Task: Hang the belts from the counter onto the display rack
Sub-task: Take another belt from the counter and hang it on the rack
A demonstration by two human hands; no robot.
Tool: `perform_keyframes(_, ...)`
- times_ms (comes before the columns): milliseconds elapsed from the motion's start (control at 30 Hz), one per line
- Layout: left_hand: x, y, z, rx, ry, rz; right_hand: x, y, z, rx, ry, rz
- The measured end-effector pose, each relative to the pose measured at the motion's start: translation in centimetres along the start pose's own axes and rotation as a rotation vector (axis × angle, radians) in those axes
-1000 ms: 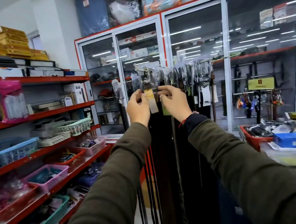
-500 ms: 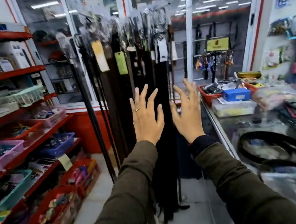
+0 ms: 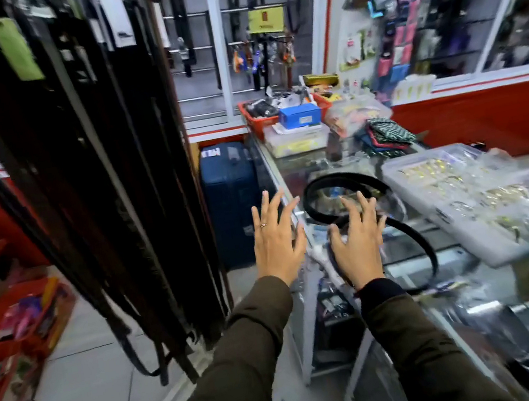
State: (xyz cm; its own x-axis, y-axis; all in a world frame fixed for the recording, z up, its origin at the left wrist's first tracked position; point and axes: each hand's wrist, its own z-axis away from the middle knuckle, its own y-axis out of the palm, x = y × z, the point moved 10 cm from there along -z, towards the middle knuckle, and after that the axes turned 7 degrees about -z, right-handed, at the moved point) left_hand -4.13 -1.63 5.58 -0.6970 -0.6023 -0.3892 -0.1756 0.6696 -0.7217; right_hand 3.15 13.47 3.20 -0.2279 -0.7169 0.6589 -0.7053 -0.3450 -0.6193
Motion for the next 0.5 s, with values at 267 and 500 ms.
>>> perform_keyframes(267, -9.8, 12.8, 3.6, 0.542, 0.185, 0.187, -13.6, -6.6, 3.7, -0.091, 0.491, 0.068)
perform_keyframes(500, -16.2, 18.0, 8.5, 0.790, 0.369, -0.004, -18.4, -9.0, 8.5, -0.282, 0.799, -0.272)
